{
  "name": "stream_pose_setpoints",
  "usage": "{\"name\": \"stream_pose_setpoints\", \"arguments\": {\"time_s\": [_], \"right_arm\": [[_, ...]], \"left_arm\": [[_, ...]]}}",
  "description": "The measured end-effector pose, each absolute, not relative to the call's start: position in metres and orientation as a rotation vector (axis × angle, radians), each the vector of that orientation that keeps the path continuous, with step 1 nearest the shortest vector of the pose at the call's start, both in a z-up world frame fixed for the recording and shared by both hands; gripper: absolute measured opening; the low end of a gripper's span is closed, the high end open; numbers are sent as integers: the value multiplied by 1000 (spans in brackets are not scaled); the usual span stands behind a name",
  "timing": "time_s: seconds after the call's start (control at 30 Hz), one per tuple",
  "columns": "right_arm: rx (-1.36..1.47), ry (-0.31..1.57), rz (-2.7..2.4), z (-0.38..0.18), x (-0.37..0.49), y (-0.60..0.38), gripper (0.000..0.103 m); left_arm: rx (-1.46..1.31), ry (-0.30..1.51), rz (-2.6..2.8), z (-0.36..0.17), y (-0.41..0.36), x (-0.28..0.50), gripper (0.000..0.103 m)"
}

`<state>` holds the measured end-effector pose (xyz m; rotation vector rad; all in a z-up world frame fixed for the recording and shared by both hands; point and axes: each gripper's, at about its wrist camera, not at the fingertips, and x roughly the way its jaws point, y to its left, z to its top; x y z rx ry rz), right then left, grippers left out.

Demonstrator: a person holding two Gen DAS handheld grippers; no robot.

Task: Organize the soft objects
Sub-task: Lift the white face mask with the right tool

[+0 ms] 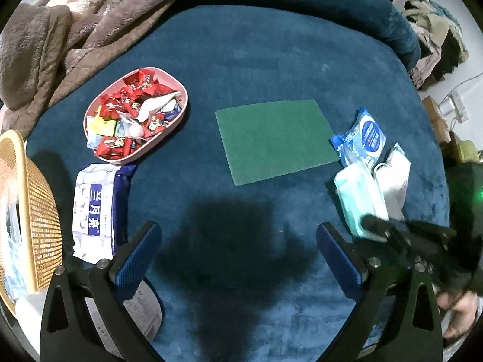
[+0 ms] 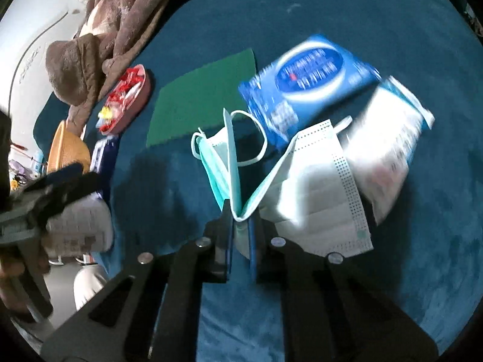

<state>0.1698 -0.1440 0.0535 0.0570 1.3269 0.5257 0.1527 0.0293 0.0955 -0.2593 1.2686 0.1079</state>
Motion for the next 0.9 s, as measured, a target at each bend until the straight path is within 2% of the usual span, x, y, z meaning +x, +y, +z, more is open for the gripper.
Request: {"name": "stream_pose_setpoints", "arguments": {"time_s": [0.33,0.63,0.67,0.73,0.77,0.8,0.9], "right_arm": [[120,1274,441,63,134,-205,9],[1,1204,421,62,130,-202,12],[-10,1187,422,62,130,-199,16],[-40,1139,408,64,130,-194,44],[-48,1118,396,65,130,-191,69],[-49,1093,385,67,131,-190,82],[-33,1072,377,68,135,-190,82]], "left_arm": [[-171,1325,67,72,-5,164,103],[-107,1352,17,64,-45,170,103],[-100,1356,14,63,-48,170,103],[-79,1362,9,64,-53,169,103],[-69,1363,9,64,-55,168,103],[-61,1365,10,64,-56,167,103],[-51,1363,12,66,-57,167,103]]}}
